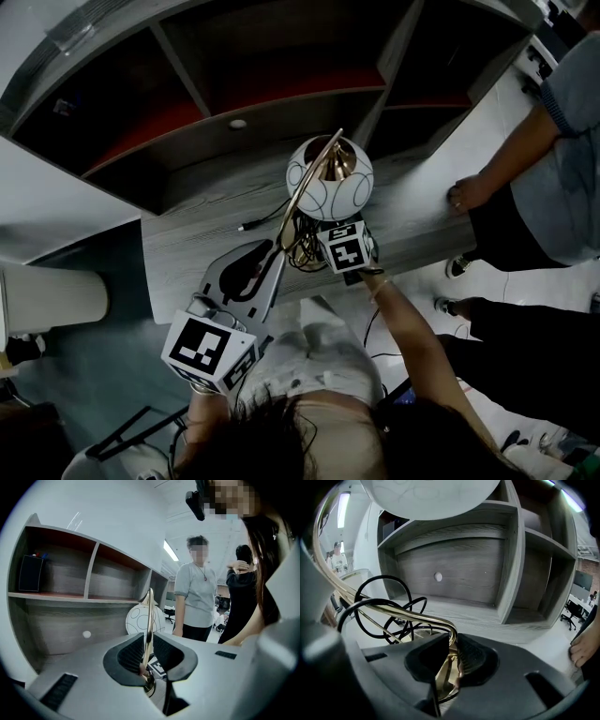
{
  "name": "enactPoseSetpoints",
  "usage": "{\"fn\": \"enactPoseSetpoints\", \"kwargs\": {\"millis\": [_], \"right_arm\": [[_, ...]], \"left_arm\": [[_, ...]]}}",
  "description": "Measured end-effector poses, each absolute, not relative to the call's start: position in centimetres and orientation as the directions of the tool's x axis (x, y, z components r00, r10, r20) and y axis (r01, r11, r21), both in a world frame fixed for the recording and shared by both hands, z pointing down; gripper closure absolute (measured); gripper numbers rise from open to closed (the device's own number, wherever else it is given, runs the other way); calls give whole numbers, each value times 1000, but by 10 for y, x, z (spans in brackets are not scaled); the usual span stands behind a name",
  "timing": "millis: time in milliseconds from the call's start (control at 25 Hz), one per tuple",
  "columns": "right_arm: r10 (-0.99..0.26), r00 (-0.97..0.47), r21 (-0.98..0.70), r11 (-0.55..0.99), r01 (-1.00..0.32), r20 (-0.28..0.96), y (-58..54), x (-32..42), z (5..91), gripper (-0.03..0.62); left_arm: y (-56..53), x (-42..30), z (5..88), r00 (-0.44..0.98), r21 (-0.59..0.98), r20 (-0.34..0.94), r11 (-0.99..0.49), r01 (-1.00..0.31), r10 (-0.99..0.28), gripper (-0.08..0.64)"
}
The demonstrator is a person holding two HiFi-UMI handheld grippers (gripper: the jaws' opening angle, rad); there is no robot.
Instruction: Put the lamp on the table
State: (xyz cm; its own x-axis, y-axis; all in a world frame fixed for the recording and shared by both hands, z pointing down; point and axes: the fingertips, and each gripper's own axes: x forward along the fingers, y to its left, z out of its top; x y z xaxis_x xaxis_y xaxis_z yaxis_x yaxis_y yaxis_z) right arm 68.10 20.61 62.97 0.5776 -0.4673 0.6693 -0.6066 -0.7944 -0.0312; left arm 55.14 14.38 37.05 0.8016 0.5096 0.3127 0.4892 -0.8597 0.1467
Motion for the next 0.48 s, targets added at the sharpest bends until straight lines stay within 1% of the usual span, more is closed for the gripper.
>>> {"fn": "enactPoseSetpoints", "kwargs": {"millis": [480], "right_arm": [[-442,595,-20,-813,-582,671,216,661,621,548]], "left_arm": [[128,525,367,816,151,310,-872,465,489,514]]}}
